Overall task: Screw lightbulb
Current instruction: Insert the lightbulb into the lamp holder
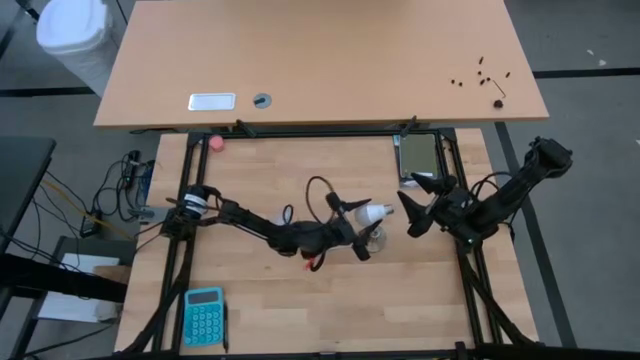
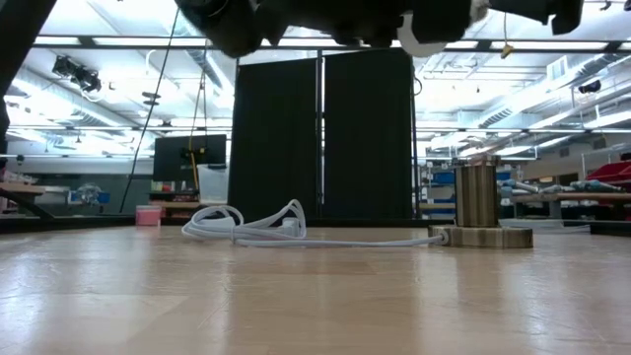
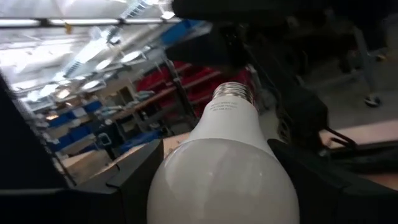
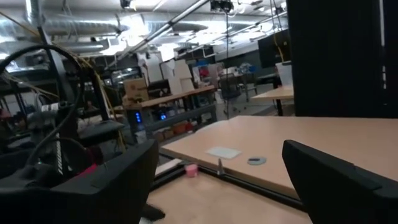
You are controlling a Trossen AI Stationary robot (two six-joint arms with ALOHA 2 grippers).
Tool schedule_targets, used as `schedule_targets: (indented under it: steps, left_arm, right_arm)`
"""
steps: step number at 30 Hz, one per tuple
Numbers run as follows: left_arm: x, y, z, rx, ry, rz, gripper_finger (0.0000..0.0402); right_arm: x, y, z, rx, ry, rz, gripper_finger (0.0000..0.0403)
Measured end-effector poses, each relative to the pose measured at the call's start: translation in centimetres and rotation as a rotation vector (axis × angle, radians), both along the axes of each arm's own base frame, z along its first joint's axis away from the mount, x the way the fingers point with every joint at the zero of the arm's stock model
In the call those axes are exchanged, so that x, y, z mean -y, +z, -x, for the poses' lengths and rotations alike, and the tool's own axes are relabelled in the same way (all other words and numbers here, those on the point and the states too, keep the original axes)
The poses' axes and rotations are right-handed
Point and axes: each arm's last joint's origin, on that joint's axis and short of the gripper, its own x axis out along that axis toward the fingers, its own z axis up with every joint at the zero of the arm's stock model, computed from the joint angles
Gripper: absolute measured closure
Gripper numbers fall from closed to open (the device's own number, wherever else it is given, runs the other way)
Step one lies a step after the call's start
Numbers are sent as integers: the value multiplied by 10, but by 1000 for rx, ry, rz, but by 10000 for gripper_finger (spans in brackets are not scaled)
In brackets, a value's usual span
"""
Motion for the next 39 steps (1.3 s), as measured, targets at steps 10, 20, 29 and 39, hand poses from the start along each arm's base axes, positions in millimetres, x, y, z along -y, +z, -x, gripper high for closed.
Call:
schedule_targets:
  steps: [10,20,29,39]
  left_arm:
    - [-14,6,-21,-150,-114,97,119]
    - [-17,-4,-25,-296,-175,182,119]
    - [-14,-15,-23,-395,-218,239,119]
    - [-15,5,-28,-541,-295,298,119]
  right_arm:
    - [-1,4,11,-45,-22,-39,49]
    - [-5,3,14,-65,-19,-57,51]
    - [-5,3,15,-85,-35,-61,53]
    - [-9,2,18,-100,-28,-95,54]
